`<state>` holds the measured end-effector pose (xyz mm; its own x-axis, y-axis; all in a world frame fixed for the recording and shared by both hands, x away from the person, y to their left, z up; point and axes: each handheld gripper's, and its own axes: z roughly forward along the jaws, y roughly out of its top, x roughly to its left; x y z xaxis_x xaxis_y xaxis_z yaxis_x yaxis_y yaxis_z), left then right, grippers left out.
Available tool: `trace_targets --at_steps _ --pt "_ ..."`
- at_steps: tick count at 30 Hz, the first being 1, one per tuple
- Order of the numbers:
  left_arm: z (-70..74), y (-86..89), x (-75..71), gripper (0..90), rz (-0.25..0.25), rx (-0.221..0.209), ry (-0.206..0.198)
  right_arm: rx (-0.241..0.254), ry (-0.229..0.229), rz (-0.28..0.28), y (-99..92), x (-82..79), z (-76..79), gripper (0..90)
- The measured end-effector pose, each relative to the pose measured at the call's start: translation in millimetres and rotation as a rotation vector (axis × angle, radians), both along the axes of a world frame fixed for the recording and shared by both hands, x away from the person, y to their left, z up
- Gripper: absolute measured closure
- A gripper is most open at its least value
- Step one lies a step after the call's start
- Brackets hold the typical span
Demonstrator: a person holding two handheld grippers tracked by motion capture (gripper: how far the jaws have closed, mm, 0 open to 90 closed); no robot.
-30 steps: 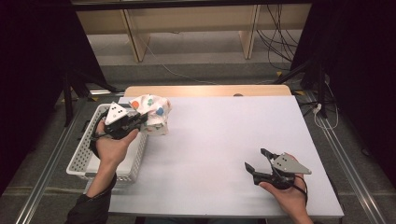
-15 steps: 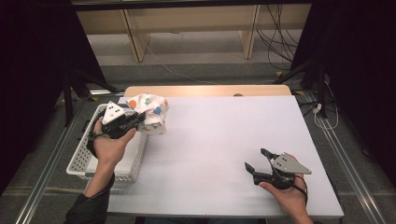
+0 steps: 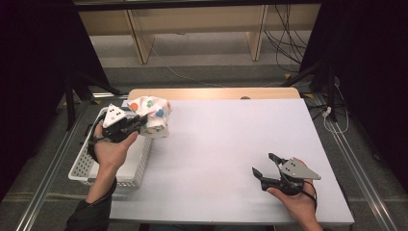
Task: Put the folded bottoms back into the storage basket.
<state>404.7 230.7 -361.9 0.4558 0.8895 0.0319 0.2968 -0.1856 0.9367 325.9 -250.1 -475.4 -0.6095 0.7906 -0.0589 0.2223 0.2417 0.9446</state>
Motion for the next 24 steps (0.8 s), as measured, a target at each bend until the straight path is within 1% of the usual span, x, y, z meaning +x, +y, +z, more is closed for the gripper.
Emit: trace_targets --at_steps 24 --pt "2.6 8.5 -0.7 82.4 0.021 -0.002 -0.004 -0.001 0.002 -0.002 -0.3 -0.4 0.3 22.1"
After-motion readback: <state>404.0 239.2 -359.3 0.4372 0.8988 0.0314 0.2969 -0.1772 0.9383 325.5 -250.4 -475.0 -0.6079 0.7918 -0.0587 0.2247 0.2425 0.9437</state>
